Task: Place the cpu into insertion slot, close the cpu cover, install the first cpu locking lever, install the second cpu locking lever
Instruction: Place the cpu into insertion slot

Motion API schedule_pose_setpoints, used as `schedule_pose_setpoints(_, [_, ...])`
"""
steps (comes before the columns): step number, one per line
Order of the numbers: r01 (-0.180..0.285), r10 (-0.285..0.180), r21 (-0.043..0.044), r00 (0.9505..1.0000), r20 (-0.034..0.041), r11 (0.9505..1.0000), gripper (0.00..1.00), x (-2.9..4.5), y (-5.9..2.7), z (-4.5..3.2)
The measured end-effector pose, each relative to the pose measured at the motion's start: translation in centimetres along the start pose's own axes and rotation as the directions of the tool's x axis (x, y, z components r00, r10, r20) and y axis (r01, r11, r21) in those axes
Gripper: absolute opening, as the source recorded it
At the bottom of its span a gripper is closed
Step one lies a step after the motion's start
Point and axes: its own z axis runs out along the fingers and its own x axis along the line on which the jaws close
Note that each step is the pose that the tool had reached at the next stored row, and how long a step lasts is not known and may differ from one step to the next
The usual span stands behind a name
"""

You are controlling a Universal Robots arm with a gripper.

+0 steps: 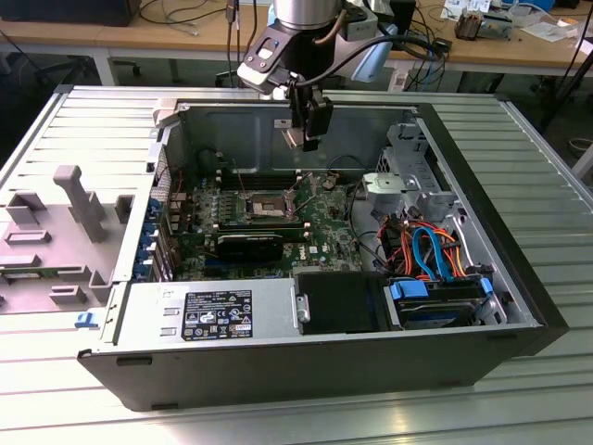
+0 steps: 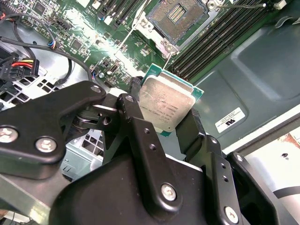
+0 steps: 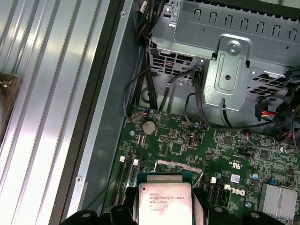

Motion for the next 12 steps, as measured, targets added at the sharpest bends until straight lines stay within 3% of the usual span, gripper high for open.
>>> schedule_pose_setpoints(12, [-0.020,0.020,-0.0002,0.9998,0.0015,0.9998,0.55,0.00,0.00,0.01])
